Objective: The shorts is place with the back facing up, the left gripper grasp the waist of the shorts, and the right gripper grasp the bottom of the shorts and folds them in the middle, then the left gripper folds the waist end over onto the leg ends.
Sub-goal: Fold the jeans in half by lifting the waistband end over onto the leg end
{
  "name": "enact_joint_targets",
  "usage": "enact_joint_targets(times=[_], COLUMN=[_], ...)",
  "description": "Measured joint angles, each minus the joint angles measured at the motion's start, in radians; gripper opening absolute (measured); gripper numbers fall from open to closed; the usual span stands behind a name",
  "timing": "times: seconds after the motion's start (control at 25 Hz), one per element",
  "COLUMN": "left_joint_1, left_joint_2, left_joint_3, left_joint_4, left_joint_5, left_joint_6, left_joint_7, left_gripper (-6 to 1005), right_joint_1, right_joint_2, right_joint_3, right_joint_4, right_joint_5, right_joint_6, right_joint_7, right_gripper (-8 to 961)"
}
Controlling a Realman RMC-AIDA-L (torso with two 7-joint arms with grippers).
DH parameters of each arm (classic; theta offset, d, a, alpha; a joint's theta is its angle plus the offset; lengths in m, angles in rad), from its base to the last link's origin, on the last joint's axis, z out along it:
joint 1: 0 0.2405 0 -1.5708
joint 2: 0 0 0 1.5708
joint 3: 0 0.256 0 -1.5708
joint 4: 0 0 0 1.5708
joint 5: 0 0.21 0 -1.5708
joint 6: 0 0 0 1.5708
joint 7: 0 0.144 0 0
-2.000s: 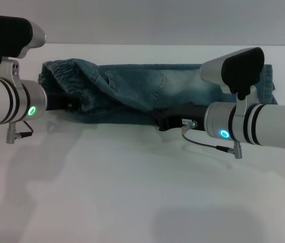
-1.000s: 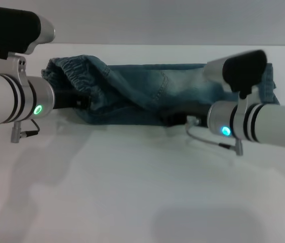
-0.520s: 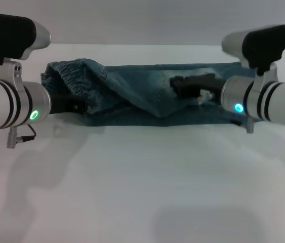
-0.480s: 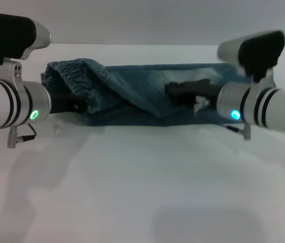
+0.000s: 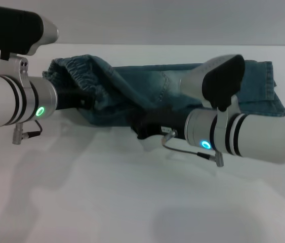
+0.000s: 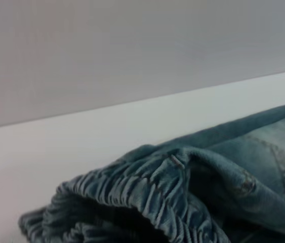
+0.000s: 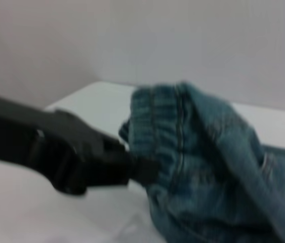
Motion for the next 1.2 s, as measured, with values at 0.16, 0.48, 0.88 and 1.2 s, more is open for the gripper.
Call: enact_joint_targets(times=[0.16,0.48,0.88,1.2], left_joint_1=[0.017,0.032,0.068,0.085], left_joint_2=[0.001,0.000,0.001,0.003], left_joint_3=[0.013,0.030,0.042,0.042], left_joint_4=[-0.054,-0.149,-0.228,-0.231], left_joint_5=[0.000,0.000,0.000,0.000], left_joint_6=[-0.009,-0.056,-0.075,-0.085], left_joint_7=[-0.005,-0.005,-0.003,0.006], left_gripper=[97,97,98,98], right_joint_1=[0.005,0.023,0.083,0.110], right_joint_2=[-0.001,-0.003,-0.008,-0.013], right_joint_3=[-0.018,-0.010,0.051,0.194], right_joint_4=[-0.039,-0.096,-0.170,-0.195], right_joint_5=[0.035,0.048,0.045,0.004], right_joint_6=[-0.003,-0.039,-0.113,-0.114], right_joint_7=[0.000,-0.006,-0.052,-0.133], right_gripper=[61,61,61,62])
